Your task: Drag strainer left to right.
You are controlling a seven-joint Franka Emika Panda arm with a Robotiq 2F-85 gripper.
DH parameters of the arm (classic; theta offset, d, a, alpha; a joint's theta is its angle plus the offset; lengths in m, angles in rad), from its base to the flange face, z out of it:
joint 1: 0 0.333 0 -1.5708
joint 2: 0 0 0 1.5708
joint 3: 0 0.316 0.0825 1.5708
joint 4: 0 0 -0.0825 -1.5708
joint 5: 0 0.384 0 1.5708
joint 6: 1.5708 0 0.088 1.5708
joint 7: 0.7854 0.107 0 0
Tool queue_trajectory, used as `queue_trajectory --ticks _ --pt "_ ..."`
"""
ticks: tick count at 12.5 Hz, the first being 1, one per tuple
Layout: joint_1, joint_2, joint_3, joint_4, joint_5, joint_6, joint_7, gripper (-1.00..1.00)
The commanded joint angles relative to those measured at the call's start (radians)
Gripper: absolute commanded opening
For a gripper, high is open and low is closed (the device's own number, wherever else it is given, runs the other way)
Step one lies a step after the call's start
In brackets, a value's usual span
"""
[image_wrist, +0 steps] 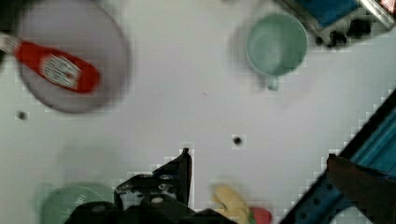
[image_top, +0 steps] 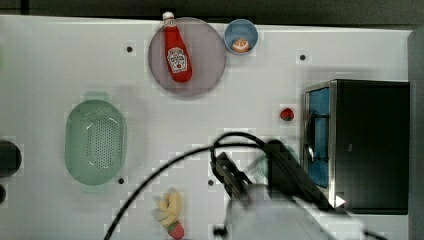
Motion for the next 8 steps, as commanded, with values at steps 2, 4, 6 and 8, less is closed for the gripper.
queue_trajectory --ticks 2,4,6,8 --pt "0.037 0.099 0.124 -0.021 0.072 0.046 -0.001 1.0" --pt "0.045 0.153 0.225 -0.023 0.072 0.099 0.075 1.0" --pt "0.047 0.225 0.336 -0.024 0.072 0.167 0.195 1.0" --pt "0.048 0.316 0.437 -0.024 0.072 0.263 0.365 1.0"
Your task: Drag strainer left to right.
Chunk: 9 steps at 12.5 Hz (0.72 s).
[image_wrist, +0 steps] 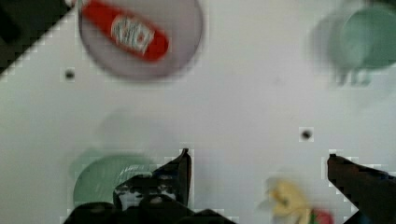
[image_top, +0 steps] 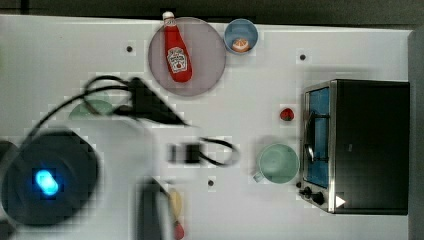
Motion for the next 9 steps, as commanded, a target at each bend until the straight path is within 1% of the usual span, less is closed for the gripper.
queue_trajectory --ticks 1,4,6,9 --pt "0.043 0.09 0.156 -0.059 0.016 0.096 0.301 1.0" --pt "0.045 0.253 0.258 -0.06 0.012 0.243 0.592 1.0" --pt "0.048 0.361 0.297 -0.062 -0.002 0.328 0.786 1.0" --pt "0.069 0.504 0.304 -0.069 -0.09 0.431 1.091 1.0"
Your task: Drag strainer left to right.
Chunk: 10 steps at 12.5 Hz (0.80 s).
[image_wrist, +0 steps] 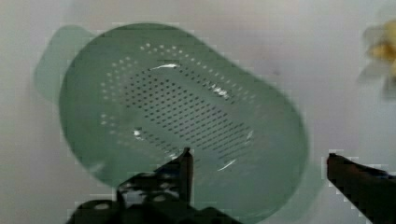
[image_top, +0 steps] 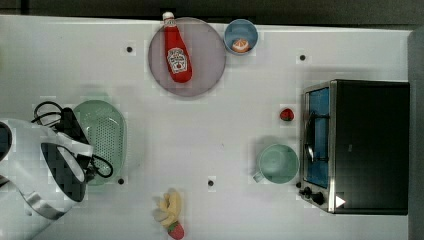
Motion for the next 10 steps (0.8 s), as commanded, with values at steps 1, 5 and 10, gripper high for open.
queue_trajectory --ticks 1,5,10 --pt "-0.001 0.099 -0.016 0.013 -0.057 0.074 0.428 1.0" --pt "0.01 0.253 -0.026 0.013 -0.197 0.229 0.496 1.0" --pt "0.017 0.335 -0.091 0.011 -0.232 0.287 0.496 1.0"
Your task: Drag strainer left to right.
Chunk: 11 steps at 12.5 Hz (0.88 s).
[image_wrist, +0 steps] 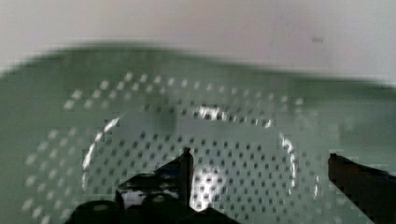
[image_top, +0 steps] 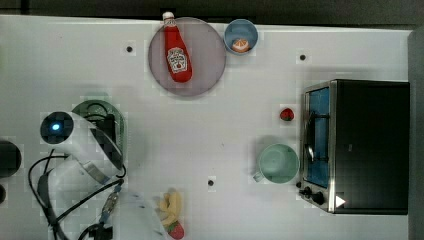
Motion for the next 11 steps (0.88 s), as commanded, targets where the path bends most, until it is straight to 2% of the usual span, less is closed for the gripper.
queue_trajectory --ticks 1,7,11 --pt "0.012 -0.038 -0.045 0.004 -0.046 0.021 0.059 1.0" --pt "0.009 -0.047 -0.103 -0.028 -0.06 0.049 0.058 1.0" --pt "-0.015 -0.07 -0.127 -0.05 -0.06 0.05 0.054 1.0"
